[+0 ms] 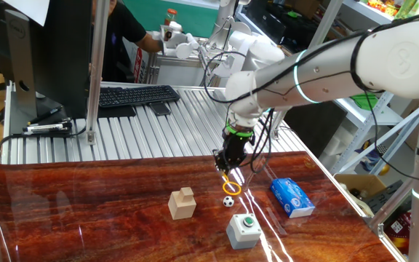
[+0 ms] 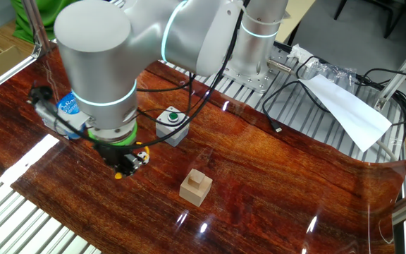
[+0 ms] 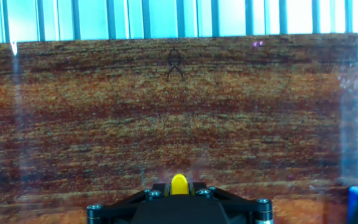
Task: Remove the bubble ring from the ball
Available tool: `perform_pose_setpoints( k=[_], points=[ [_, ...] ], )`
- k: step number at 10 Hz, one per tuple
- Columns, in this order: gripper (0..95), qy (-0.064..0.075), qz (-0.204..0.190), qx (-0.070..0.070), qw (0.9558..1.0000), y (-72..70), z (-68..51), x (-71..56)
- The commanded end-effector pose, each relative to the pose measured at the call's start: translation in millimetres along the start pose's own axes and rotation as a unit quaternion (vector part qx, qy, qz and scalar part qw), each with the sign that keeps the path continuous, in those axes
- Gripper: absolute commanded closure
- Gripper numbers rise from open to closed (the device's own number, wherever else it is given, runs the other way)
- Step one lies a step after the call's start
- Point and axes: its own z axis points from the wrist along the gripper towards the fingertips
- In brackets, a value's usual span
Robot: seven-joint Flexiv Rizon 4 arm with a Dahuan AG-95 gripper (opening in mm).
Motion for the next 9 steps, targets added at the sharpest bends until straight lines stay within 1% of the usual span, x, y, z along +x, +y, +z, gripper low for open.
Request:
perform_pose_setpoints(
  k=[1,2,3,5,8,9],
  points=[
    [95.0,0.001,-0.013,-0.004,0.9999,-8.2,-1.7,-7.7],
    [95.0,0.001,-0.02,-0.004,0.9998,-15.6,-2.3,-11.9],
    [95.0,0.001,-0.025,-0.004,0.9997,-19.7,-3.0,-14.5],
    [95.0,0.001,-0.033,-0.004,0.9994,-26.1,-1.5,-16.1],
    [95.0,-0.002,-0.051,-0.008,0.9987,-40.3,5.8,-12.4],
    [95.0,-0.003,-0.054,-0.008,0.9985,-42.2,7.0,-11.8]
  ],
)
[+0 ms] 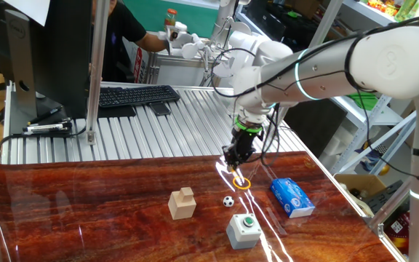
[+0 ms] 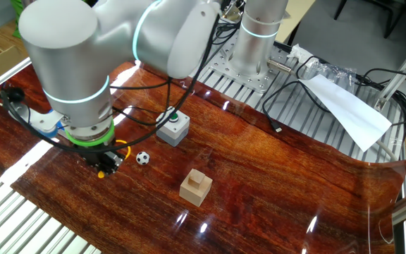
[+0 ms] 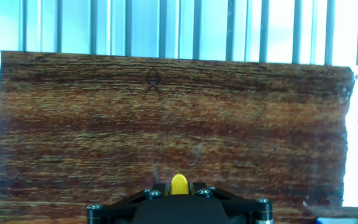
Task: Remove the bubble ring from the ball
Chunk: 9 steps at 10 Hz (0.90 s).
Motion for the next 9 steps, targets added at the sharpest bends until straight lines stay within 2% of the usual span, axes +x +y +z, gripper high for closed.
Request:
perform_pose_setpoints(
  k=[1,9],
  points=[
    [95.0,0.0,-0.006,0.001,1.0,-3.4,1.8,1.5],
    [95.0,-0.014,-0.025,0.001,0.9996,-16.5,24.0,8.8]
  ],
)
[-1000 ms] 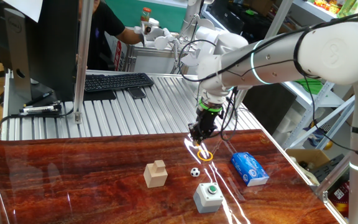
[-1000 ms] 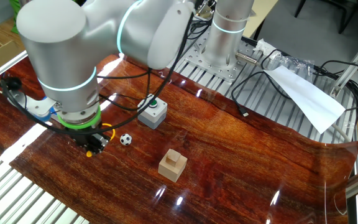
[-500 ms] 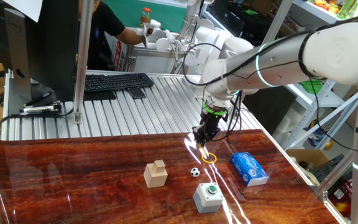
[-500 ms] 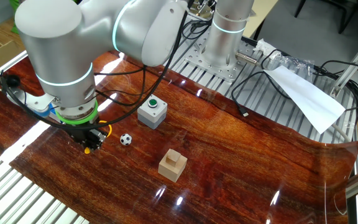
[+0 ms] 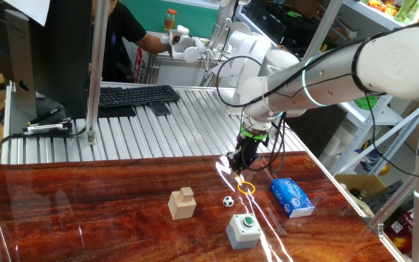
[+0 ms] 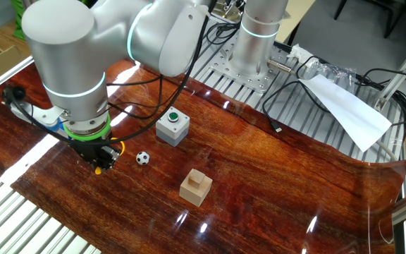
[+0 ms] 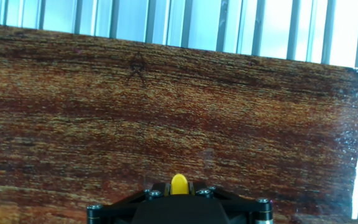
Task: Remove the bubble ring from the ball
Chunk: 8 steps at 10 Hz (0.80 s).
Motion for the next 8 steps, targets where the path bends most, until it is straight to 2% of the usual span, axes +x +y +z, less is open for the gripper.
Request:
perform_pose_setpoints(
  k=[1,8],
  points=[
    [95.0,-0.002,-0.001,-0.001,1.0,-1.2,3.2,0.7],
    [95.0,-0.009,-0.002,-0.006,0.9999,-4.0,17.3,4.2]
  ],
)
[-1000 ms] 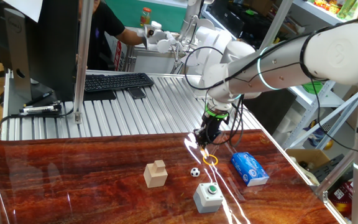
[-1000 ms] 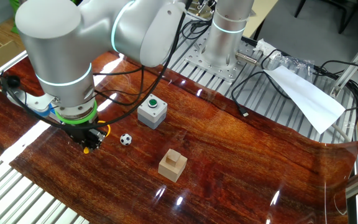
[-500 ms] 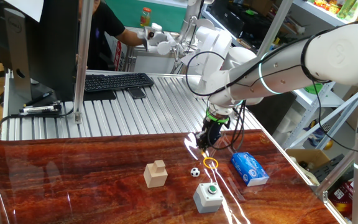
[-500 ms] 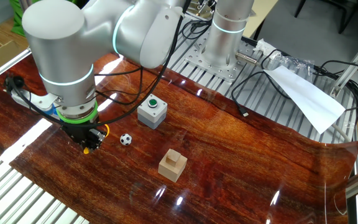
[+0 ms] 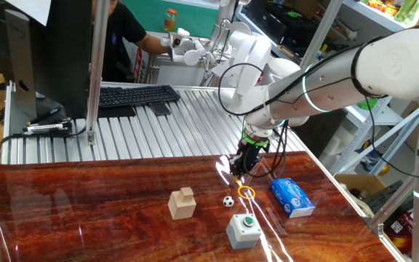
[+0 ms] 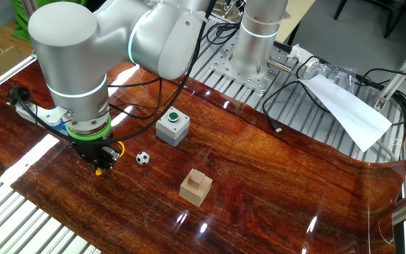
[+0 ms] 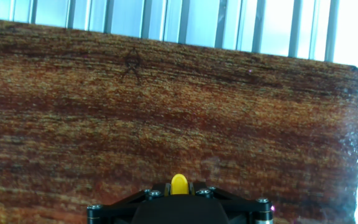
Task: Remove the bubble ring from the ball
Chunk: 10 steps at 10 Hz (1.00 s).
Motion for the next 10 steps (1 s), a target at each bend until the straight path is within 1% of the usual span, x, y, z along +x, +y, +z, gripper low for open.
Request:
perform_pose_setpoints(
  k=[1,5,6,10],
  points=[
    [95.0,-0.001,0.0,-0.002,1.0,-0.7,3.7,0.5],
    [95.0,-0.002,0.007,-0.007,0.9999,-1.6,6.4,1.6],
    [76.0,-0.002,0.01,-0.009,0.9999,-1.6,6.7,1.6],
    [76.0,-0.002,0.016,-0.009,0.9998,-1.7,9.5,2.2]
  ],
)
